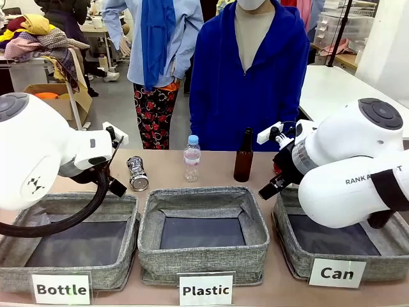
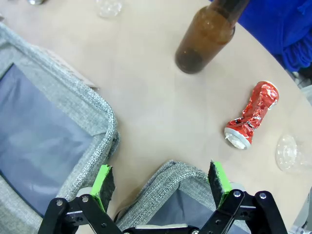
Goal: Sort the can waste into the basket.
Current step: Pick up the can waste from the table and place it in the right Fabric basket.
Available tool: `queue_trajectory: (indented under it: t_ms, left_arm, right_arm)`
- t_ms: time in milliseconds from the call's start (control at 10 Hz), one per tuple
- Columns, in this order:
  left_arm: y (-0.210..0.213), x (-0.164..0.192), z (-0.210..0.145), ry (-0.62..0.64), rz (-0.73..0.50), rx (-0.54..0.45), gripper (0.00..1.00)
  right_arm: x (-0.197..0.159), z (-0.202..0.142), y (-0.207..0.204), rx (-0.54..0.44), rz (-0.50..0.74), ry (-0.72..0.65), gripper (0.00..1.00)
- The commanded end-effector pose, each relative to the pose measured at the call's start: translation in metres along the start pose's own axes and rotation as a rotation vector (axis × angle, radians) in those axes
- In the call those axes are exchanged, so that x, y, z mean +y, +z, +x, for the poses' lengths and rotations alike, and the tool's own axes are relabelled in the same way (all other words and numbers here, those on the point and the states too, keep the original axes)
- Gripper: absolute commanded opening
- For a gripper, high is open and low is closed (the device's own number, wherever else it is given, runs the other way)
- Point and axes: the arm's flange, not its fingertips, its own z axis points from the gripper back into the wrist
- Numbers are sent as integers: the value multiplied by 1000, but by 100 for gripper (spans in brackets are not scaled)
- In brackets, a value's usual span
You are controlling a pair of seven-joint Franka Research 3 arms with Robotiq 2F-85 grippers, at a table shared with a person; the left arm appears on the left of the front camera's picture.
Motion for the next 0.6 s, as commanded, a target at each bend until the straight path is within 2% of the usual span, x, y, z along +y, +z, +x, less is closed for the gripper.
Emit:
queue_trajectory:
  t_ms: [0, 500]
  left_arm:
    - [0, 0, 0, 0, 0, 0, 100]
    - [0, 0, 0, 0, 0, 0, 100]
  right_arm:
    - [0, 0, 0, 0, 0, -1, 100]
    - [0, 0, 0, 0, 0, 0, 100]
